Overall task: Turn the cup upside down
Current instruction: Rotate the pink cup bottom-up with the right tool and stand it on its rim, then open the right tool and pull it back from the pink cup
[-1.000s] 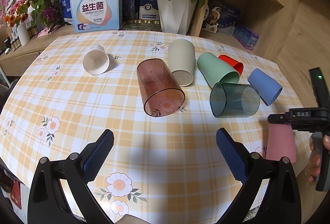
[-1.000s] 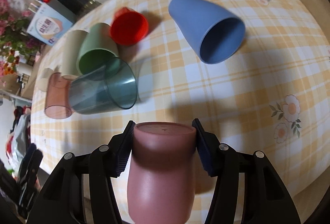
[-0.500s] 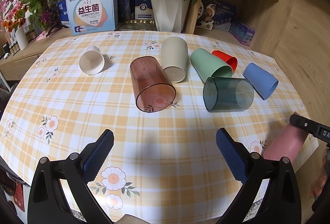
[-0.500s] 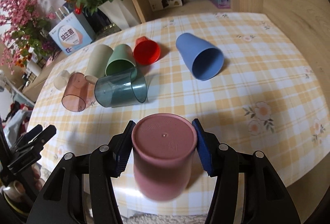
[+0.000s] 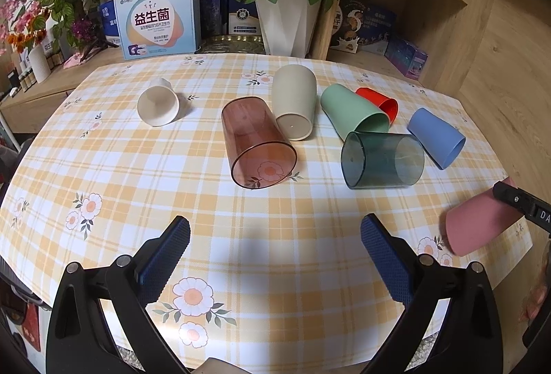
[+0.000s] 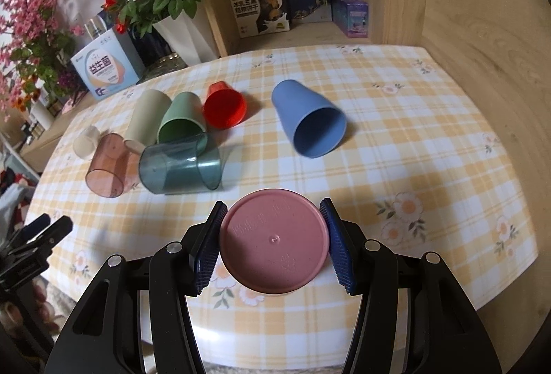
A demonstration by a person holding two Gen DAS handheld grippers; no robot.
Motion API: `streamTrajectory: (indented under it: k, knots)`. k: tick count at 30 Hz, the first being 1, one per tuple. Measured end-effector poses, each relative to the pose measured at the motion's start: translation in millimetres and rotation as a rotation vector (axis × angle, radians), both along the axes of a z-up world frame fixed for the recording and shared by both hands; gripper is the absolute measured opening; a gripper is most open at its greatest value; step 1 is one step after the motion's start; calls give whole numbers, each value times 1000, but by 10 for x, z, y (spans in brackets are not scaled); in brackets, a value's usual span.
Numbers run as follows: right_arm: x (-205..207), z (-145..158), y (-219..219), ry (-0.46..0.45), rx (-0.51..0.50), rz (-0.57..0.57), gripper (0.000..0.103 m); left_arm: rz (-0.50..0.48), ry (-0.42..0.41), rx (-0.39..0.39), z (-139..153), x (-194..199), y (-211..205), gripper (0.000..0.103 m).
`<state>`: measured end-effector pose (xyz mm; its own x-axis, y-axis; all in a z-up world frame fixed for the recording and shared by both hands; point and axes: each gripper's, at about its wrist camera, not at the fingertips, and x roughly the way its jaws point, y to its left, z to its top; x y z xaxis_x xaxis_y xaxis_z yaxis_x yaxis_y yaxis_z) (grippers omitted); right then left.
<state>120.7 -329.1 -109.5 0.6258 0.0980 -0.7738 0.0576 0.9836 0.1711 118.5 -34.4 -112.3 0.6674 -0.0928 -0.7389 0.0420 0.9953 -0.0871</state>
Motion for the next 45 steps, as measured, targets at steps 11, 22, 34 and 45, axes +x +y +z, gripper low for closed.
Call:
streamTrajectory:
  k: [11,22,34,45]
  knots:
    - [168,-43,-52,0,-88,-12,54,8,6,-6,-15,18,32,97]
    - [295,-119,-34,11,-126,-15,54,14,14,-7,-39,29,66,97]
    - [265,86,73,0,-135,-5,65,9,-31,16,168,-24,82,97]
    - [-130,722,318,-183,-62,67,88,-22,-186,94,864,-308,172,97]
